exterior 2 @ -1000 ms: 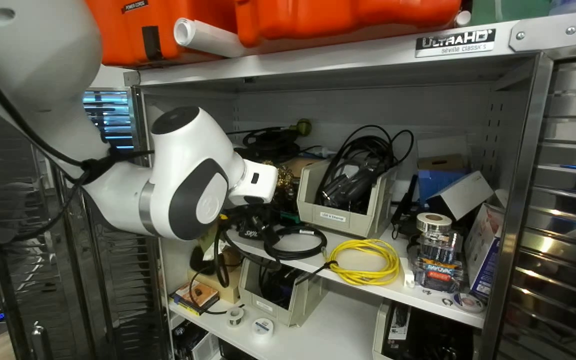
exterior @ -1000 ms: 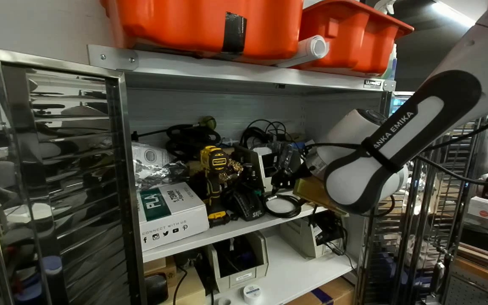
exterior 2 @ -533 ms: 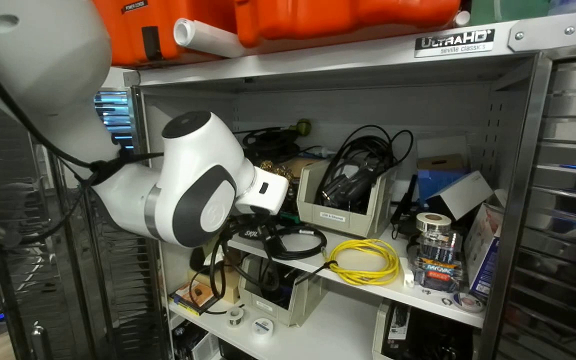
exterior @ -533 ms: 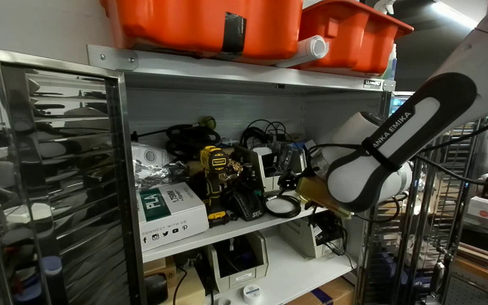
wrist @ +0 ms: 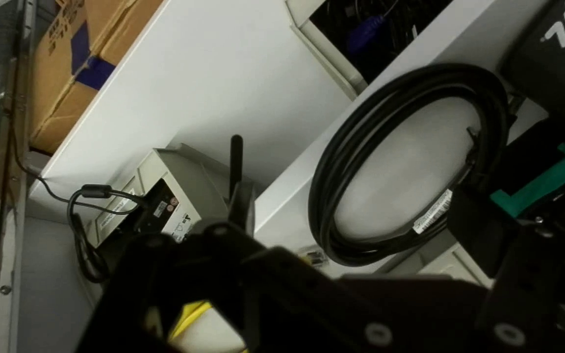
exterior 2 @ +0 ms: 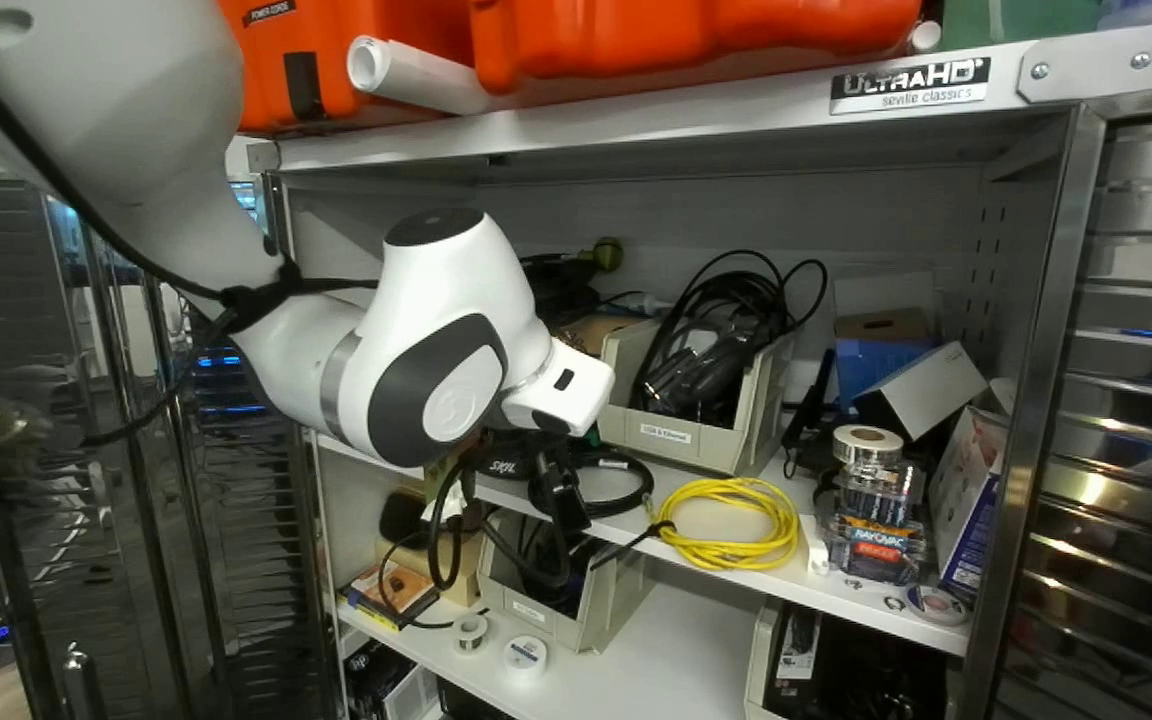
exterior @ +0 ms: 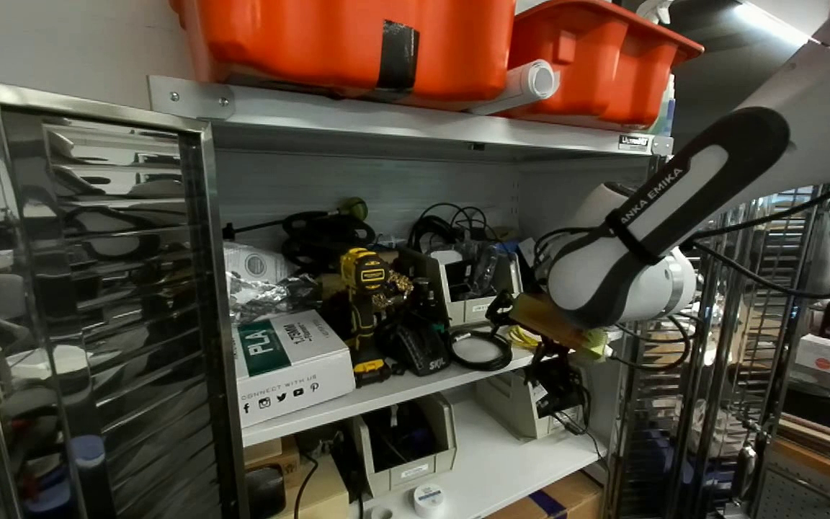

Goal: Pick up the black cable and put it in the box.

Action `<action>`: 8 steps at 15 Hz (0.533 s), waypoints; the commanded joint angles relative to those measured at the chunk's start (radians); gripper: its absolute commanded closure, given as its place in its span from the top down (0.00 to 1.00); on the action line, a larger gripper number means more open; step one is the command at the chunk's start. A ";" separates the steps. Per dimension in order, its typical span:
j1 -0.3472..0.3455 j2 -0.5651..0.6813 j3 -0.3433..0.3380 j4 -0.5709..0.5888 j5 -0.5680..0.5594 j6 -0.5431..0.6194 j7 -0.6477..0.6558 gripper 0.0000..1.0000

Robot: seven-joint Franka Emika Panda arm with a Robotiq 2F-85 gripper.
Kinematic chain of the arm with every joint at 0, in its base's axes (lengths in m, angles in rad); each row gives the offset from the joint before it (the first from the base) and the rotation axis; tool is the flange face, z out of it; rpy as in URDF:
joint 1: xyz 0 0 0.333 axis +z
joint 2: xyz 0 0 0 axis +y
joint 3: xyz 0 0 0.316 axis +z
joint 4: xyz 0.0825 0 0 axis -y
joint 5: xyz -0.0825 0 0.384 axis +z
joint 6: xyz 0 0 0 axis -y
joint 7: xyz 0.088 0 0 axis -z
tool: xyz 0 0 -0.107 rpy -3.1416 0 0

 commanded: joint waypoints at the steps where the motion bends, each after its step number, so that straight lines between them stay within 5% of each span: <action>1: 0.001 0.026 -0.020 0.088 -0.012 -0.082 0.018 1.00; 6: -0.008 0.084 -0.019 0.170 0.003 -0.154 -0.002 1.00; 7: 0.072 0.094 -0.094 0.182 0.070 -0.165 -0.056 1.00; 8: 0.077 0.105 -0.100 0.193 0.087 -0.175 -0.066 1.00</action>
